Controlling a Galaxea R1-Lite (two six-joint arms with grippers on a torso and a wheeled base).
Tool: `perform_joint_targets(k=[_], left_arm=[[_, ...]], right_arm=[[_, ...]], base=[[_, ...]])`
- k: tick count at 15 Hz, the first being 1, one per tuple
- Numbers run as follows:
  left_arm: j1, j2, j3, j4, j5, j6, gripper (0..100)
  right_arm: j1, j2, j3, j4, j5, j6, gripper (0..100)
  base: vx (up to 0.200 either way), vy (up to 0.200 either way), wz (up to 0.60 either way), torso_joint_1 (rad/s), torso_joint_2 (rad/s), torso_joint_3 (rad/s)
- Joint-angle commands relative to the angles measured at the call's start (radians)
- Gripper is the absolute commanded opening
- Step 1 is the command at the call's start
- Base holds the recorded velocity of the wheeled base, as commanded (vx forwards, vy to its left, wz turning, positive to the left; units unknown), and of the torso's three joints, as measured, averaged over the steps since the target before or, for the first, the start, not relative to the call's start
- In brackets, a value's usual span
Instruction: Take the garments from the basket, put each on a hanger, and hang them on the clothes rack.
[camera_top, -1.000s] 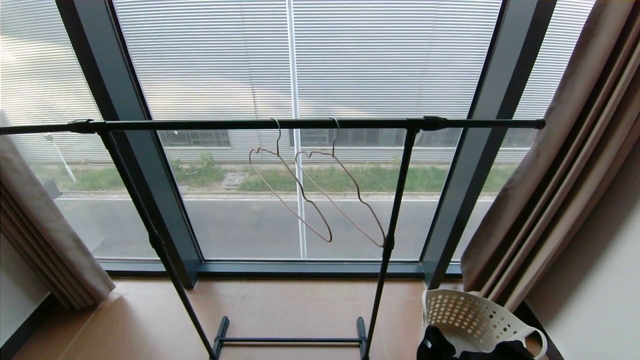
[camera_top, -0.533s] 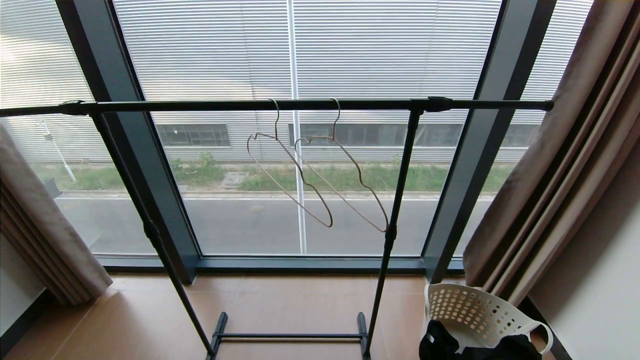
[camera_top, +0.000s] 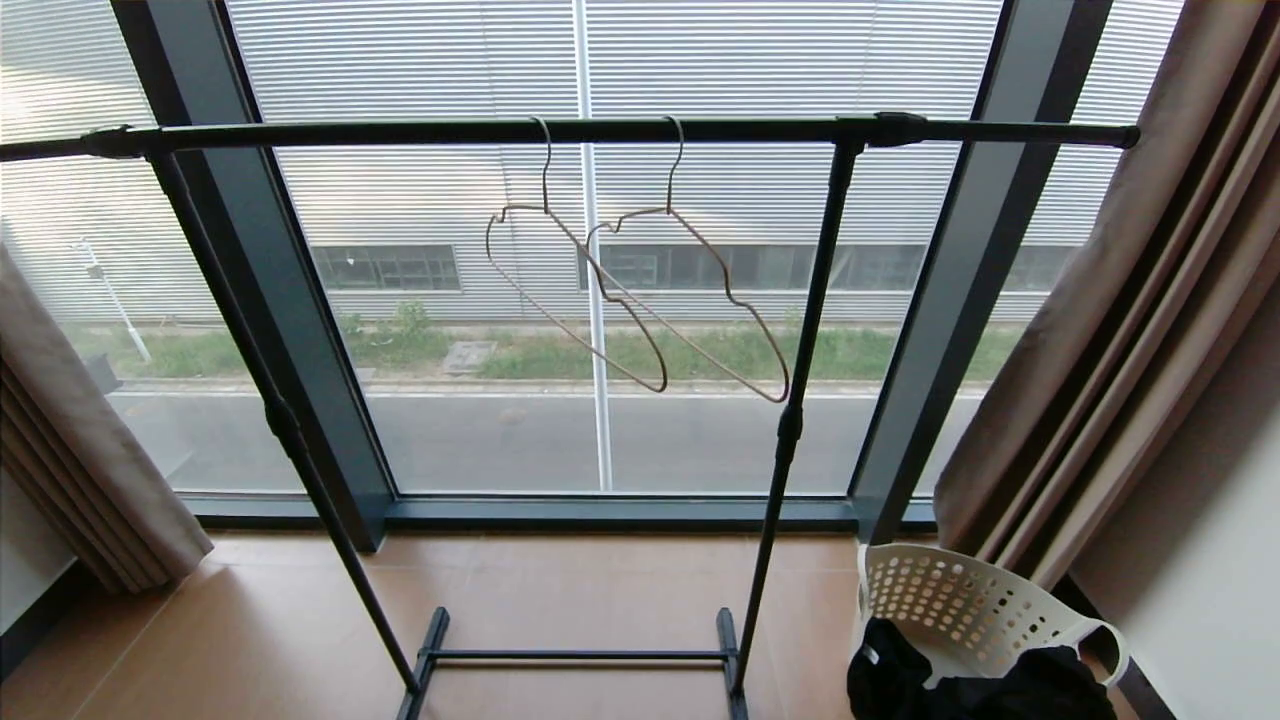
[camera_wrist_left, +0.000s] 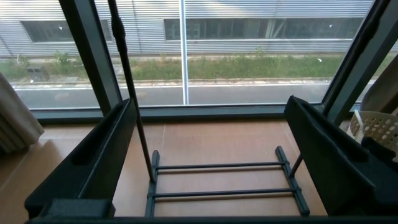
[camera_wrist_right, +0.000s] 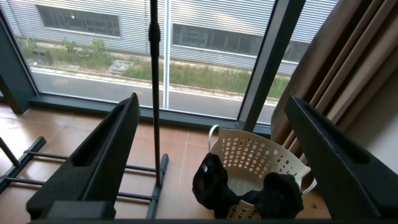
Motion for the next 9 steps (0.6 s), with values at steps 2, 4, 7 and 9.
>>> perform_joint_targets(k=[2, 4, 7, 9], left_arm=[[0.0, 0.001, 0.0, 0.0, 0.0, 0.0, 100], [0.0, 0.001, 0.0, 0.0, 0.0, 0.0, 100], [0.0, 0.001, 0.0, 0.0, 0.0, 0.002, 100], [0.0, 0.001, 0.0, 0.0, 0.0, 0.002, 100]], right_arm=[[0.0, 0.001, 0.0, 0.001, 0.001, -0.001, 100], [0.0, 0.001, 0.0, 0.001, 0.001, -0.001, 100], [0.0, 0.001, 0.0, 0.001, 0.001, -0.001, 100], [0.0, 0.001, 0.0, 0.001, 0.001, -0.001, 100]], base=[[0.0, 0.0, 0.0, -0.21, 0.53, 0.322], [0.0, 0.0, 0.0, -0.171, 0.46, 0.285], [0.0, 0.0, -0.2, -0.056, 0.15, 0.098], [0.0, 0.0, -0.6, -0.01, 0.04, 0.027]])
